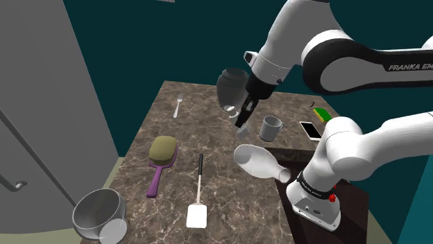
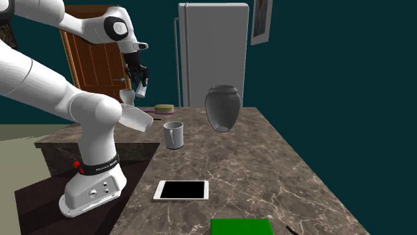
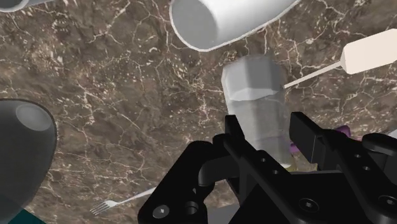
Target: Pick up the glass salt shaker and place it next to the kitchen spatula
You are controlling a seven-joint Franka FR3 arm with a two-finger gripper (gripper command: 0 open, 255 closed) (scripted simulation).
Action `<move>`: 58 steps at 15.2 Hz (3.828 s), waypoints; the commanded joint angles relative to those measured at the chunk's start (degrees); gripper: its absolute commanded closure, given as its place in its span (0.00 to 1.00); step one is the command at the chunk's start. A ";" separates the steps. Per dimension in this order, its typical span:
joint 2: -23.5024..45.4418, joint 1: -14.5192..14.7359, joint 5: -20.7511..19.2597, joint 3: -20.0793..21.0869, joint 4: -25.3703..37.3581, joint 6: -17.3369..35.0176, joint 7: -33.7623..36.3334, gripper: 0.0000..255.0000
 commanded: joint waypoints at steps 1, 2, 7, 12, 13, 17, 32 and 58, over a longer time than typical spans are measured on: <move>-0.12 0.87 1.09 1.82 -0.57 0.53 1.91 1.00; -0.10 0.95 1.21 1.96 -1.32 1.30 1.93 1.00; 0.24 1.31 1.88 2.72 -4.95 5.26 2.06 1.00; 1.06 1.65 2.58 3.55 -8.36 9.45 2.20 1.00; 1.28 1.72 2.73 3.73 -9.01 10.32 2.24 1.00; 2.41 1.97 3.32 4.47 -11.52 13.93 2.38 1.00; 11.00 3.14 4.42 6.81 -19.31 30.08 3.89 1.00; 2.79 4.98 2.82 3.93 -16.35 18.82 4.48 0.00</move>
